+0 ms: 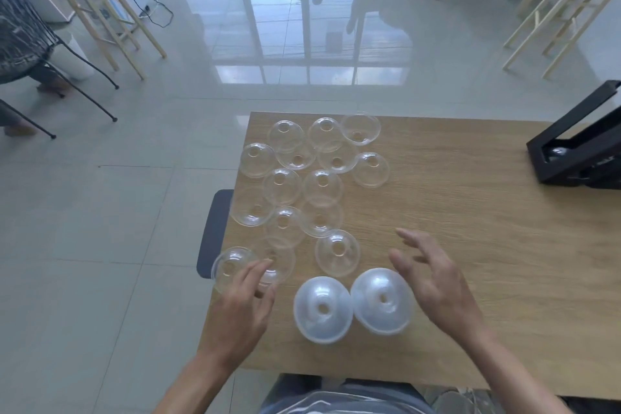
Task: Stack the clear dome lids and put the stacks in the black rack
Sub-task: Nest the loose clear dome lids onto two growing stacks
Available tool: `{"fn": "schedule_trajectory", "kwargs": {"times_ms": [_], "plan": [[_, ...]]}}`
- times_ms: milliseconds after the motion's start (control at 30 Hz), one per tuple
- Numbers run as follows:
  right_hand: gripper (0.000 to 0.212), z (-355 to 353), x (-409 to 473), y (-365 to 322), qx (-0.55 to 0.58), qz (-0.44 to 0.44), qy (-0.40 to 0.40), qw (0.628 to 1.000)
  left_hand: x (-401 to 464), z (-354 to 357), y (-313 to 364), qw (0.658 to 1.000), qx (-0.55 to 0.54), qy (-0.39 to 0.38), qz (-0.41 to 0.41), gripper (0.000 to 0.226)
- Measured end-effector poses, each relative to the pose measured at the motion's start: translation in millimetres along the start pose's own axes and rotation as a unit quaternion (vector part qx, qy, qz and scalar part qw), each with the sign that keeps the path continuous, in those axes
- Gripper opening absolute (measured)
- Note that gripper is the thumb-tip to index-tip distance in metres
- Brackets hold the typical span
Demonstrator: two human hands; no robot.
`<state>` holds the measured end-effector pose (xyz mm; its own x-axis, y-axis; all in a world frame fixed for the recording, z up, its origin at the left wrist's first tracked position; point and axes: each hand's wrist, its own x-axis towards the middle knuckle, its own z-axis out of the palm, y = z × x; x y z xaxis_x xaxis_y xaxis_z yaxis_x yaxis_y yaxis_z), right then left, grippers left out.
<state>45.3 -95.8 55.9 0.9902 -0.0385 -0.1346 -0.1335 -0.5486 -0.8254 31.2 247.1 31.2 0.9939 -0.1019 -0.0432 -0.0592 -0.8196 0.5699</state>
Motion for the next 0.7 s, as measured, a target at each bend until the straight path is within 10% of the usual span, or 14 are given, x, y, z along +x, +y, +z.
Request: {"fn": "schedule_trajectory", "kwargs": {"times_ms": [333, 700], "plan": [[0.051, 47, 117, -15, -0.212, 0.058, -0.262, 0.940, 25, 30, -37, 0.994, 0.096, -0.044, 0.034, 0.025], [0.047, 31, 117, 23, -0.230, 0.041, -0.216, 0.948, 17, 14, -13, 0.994, -0.092, 0.057, -0.010, 0.008]]}}
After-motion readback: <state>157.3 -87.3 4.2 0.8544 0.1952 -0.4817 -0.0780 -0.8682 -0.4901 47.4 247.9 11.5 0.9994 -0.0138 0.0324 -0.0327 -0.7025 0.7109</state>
